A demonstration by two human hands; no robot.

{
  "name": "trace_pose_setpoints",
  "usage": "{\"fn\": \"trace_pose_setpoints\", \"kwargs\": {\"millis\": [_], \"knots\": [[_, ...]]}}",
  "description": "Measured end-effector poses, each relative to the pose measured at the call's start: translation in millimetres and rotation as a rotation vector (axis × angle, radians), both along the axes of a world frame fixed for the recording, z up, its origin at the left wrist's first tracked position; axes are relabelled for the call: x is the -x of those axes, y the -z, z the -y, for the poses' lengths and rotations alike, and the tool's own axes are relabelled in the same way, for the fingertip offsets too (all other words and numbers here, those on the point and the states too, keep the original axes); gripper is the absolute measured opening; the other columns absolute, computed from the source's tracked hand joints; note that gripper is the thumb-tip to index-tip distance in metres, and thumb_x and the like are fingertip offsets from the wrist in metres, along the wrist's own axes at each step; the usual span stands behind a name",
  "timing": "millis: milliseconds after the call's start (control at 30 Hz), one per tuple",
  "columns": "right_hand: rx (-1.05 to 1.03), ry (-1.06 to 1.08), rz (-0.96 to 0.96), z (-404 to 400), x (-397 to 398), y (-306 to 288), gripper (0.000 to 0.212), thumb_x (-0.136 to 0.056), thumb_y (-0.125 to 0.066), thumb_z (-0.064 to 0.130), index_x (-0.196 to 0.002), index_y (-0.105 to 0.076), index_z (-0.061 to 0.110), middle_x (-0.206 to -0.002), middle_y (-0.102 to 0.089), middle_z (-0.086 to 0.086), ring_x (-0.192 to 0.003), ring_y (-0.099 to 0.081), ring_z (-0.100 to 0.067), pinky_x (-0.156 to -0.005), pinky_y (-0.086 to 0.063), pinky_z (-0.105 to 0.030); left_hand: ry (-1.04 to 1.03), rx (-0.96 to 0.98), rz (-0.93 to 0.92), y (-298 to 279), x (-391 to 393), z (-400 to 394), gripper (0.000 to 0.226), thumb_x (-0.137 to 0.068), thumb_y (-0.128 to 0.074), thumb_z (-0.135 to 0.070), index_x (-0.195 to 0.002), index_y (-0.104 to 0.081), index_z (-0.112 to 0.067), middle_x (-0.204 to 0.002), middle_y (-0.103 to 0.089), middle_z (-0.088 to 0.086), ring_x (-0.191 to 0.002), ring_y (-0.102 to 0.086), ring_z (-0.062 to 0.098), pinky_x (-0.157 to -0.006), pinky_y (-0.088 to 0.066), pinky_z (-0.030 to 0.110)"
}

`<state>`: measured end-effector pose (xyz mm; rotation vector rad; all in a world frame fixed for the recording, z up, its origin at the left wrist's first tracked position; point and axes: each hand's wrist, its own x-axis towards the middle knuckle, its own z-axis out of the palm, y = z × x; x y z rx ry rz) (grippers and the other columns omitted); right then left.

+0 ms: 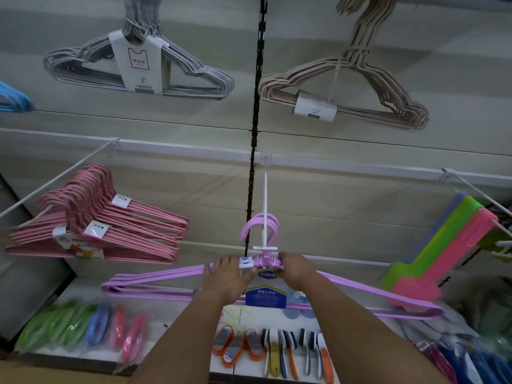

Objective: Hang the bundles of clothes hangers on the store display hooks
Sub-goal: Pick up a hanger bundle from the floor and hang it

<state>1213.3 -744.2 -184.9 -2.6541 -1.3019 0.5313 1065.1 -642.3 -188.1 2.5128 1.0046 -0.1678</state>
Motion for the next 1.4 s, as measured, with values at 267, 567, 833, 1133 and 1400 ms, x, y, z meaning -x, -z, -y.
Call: {"fn": "trace_pose_setpoints", "kwargs": {"millis": [267, 567, 833, 1133, 1400], "knots": [[0.005, -0.038, 0.156, 12, 0, 7, 0.042, -0.094, -0.052, 0.036, -0.127, -0.042, 0.012, -0.129, -0.051, -0.012, -0.118, -0.047, -0.030, -0.097, -0.037, -0.037, 0.042, -0.124, 0.021, 14, -17, 2, 0.047, -0.101, -0.021, -0.042, -0.144, -0.024, -0.025, -0.137, -0.042, 0.008, -0.128, -0.038, 0.026, -0.110, -0.025, 0.047], [-0.081, -0.054, 0.116, -2, -13, 15, 0.033, -0.098, -0.045, 0.034, -0.127, -0.043, 0.017, -0.126, -0.051, -0.010, -0.115, -0.048, -0.027, -0.097, -0.034, -0.035, 0.080, -0.096, 0.072, 30, -26, -14, 0.111, -0.055, 0.029, -0.082, -0.150, -0.006, -0.035, -0.159, -0.007, 0.003, -0.146, -0.001, 0.031, -0.117, -0.011, 0.051], [-0.006, -0.031, 0.059, -33, -40, 7, 0.034, -0.097, -0.046, 0.030, -0.126, -0.042, 0.012, -0.131, -0.050, -0.015, -0.117, -0.048, -0.033, -0.099, -0.038, -0.040, -0.023, -0.185, 0.055, 17, -52, -23, 0.056, -0.102, -0.020, -0.042, -0.151, 0.004, -0.029, -0.160, -0.005, -0.003, -0.147, -0.004, 0.025, -0.116, -0.005, 0.057], [0.008, 0.031, 0.106, -55, -61, 6, 0.033, -0.098, -0.044, 0.030, -0.127, -0.042, 0.013, -0.129, -0.051, -0.015, -0.118, -0.047, -0.033, -0.098, -0.037, -0.041, 0.003, -0.170, 0.095, 20, -81, -47, 0.059, -0.100, -0.014, -0.050, -0.151, 0.002, -0.027, -0.160, -0.004, -0.001, -0.147, -0.003, 0.026, -0.117, -0.006, 0.053], [0.015, 0.038, 0.065, -53, -57, 1, 0.043, -0.095, -0.050, 0.033, -0.131, -0.040, 0.011, -0.132, -0.048, -0.015, -0.121, -0.046, -0.032, -0.101, -0.035, -0.039, 0.009, -0.152, 0.049, 18, -81, -52, 0.062, -0.100, -0.019, -0.050, -0.151, 0.003, -0.023, -0.160, -0.001, 0.003, -0.147, -0.003, 0.026, -0.116, -0.007, 0.052]]}}
